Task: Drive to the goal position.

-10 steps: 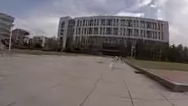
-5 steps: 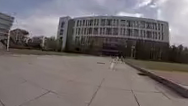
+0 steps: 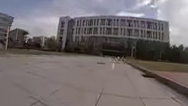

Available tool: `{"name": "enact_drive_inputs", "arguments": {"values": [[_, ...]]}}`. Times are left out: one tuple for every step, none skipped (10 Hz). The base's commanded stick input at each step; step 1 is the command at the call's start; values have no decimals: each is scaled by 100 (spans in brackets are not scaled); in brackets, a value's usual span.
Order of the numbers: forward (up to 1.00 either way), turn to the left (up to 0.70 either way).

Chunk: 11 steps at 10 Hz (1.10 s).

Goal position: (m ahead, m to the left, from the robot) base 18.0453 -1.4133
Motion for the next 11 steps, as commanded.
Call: {"name": "enact_drive_inputs", "arguments": {"values": [[70, 0], [70, 0], [70, 0], [70, 0], [70, 0], [70, 0], [70, 0], [70, 0], [70, 0], [70, 0], [70, 0]]}}
